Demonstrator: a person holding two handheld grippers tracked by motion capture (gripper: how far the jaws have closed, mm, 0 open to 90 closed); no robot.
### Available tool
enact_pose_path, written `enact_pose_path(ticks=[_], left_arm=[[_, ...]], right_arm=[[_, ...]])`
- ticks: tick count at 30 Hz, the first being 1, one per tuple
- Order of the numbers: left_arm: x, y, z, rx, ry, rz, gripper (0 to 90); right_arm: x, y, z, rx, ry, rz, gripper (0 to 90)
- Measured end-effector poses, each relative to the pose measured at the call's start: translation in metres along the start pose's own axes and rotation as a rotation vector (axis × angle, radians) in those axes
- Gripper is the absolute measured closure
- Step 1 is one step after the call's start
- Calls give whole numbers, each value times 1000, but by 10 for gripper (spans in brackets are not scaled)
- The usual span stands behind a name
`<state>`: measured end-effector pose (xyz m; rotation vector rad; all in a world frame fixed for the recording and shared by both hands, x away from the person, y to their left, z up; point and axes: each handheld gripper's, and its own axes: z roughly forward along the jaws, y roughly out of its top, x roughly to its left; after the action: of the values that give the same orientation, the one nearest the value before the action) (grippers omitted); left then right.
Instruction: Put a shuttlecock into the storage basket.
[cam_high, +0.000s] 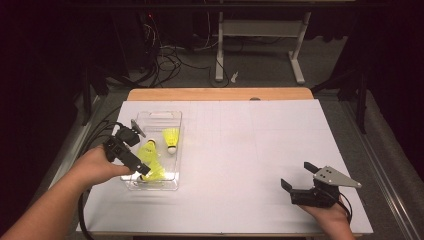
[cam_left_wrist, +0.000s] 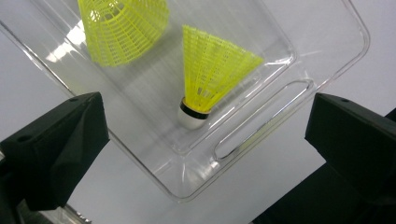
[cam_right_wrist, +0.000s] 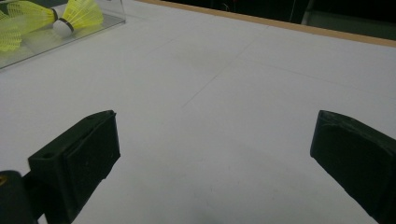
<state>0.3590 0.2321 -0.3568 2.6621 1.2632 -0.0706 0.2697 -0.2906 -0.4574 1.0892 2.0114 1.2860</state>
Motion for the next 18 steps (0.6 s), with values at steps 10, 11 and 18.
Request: enact_pose_path(ticks=[10, 11, 18], left_arm=[[0, -9, 11, -168, -41, -10, 5], [-1, -11, 12, -188, -39, -7, 6], [-8, -25, 23, -281, -29, 2, 6]], right_arm=[[0, 0, 0, -1, 1, -1, 20], [0, 0, 0, 0, 1, -2, 20], [0, 0, 0, -2, 2, -3, 20]])
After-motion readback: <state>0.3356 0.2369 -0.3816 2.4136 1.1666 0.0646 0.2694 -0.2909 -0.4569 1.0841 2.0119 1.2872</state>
